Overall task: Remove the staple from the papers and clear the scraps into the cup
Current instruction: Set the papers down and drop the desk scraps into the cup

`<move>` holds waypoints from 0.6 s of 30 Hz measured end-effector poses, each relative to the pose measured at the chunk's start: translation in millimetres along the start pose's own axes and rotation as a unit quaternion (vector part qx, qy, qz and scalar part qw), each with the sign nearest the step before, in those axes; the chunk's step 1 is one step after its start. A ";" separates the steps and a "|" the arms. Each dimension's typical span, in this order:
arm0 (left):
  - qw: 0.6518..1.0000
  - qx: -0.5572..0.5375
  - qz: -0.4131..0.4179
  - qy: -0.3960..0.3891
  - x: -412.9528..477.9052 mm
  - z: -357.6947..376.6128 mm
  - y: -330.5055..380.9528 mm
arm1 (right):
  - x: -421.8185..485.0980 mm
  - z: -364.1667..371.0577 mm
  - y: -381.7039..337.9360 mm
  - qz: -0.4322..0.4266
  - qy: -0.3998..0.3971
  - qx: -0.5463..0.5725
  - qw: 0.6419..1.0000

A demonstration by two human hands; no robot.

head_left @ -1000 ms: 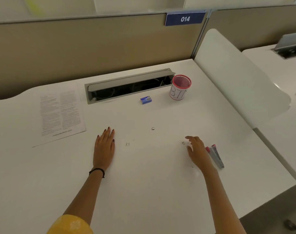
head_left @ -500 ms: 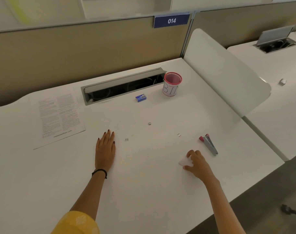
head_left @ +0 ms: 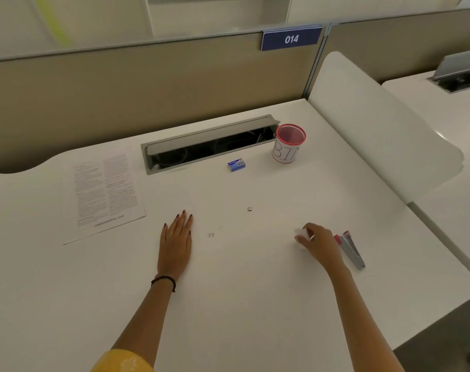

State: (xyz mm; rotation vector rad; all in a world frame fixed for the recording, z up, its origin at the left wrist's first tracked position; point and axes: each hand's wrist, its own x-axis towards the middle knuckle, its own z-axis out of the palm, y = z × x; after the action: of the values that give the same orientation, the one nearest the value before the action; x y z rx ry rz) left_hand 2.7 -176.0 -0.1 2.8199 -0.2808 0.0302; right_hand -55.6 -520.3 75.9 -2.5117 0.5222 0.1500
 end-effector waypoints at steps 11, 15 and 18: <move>1.000 -0.002 0.011 0.019 23.8 4.7 -7.5 | 165.5 -58.9 -92.9 -0.064 0.236 0.216 0.945; 1.000 -0.007 0.010 0.024 23.7 6.6 -8.4 | 209.2 -57.8 -109.3 -0.090 0.248 0.167 0.950; 1.000 -0.007 0.009 0.028 23.4 6.5 -7.3 | 233.0 -48.7 -105.7 -0.074 0.222 0.133 0.963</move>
State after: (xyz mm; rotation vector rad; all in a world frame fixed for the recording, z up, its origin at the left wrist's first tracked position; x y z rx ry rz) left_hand 27.0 -175.6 -7.4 2.7967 -0.2916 0.1113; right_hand 199.9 -544.2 120.1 -2.3030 0.4856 -0.5191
